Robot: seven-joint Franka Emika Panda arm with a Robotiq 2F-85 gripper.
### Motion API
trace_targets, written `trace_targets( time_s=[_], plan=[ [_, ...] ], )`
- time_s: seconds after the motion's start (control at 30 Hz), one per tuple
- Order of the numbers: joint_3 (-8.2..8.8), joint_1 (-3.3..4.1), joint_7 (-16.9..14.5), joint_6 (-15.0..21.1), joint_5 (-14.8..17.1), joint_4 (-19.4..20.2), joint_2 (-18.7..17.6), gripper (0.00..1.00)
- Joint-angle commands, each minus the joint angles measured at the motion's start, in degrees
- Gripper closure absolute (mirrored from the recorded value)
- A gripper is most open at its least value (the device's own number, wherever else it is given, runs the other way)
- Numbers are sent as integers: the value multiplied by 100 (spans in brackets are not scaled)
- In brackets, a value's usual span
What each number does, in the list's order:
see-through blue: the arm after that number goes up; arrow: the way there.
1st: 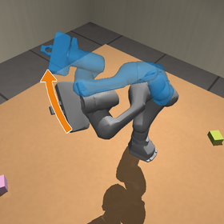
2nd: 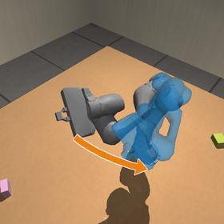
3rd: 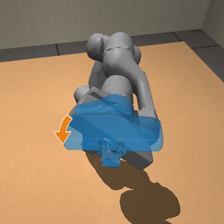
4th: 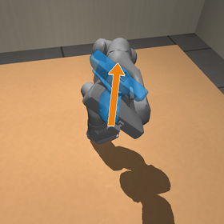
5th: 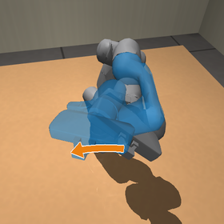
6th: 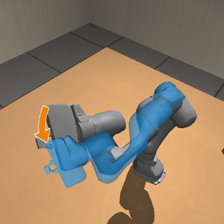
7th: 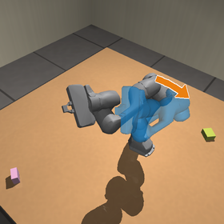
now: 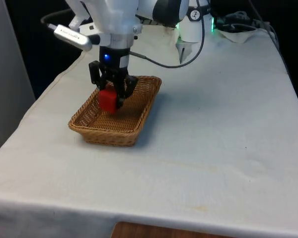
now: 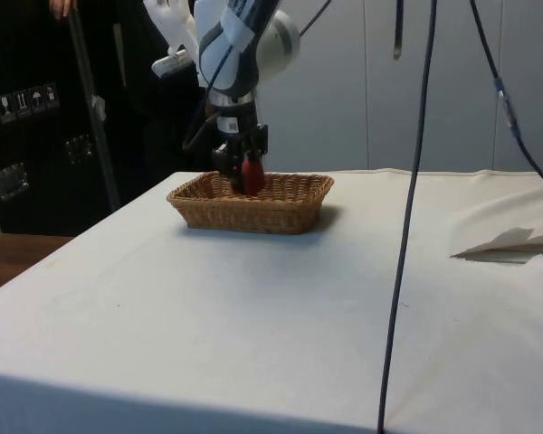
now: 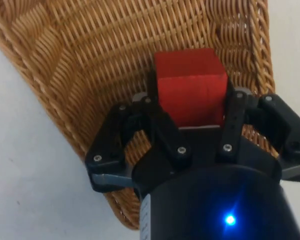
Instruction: Pick up the cube and place it into the basket.
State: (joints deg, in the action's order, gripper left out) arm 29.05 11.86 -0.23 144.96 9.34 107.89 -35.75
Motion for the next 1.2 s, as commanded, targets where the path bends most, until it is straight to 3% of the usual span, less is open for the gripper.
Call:
trace_targets(
  time_s=[0.0,0.17,0.2,0.23,0.43,0.47,0.5,0.63,0.7,0.73,0.77,0.9,0.97,1.0,1.03,1.17],
  plan=[
    [-80,-80,-120,-17,120,-57,-40,98],
    [-97,-109,-361,0,413,-155,-166,98],
    [0,-23,-286,0,350,-138,-189,98],
    [-97,-109,-413,0,476,-160,-178,98],
    [-109,-103,-670,-11,796,-252,-298,98],
    [-17,-23,-613,0,745,-212,-292,98],
    [-115,-103,-699,-17,837,-269,-315,98],
    [-109,-92,-865,-23,1043,-327,-384,98],
    [-97,-80,-905,-23,1094,-338,-407,98],
    [-29,-23,-865,-6,1054,-309,-413,98],
    [-86,-74,-917,-23,1106,-338,-413,98],
    [-40,-40,-894,-17,1083,-321,-413,96],
    [-29,-29,-882,-11,1077,-315,-413,83],
    [-23,-23,-877,-6,1066,-309,-413,59],
    [-23,-23,-877,-11,1071,-315,-413,59],
    [-11,-17,-871,-11,1066,-309,-413,21]
  ],
)
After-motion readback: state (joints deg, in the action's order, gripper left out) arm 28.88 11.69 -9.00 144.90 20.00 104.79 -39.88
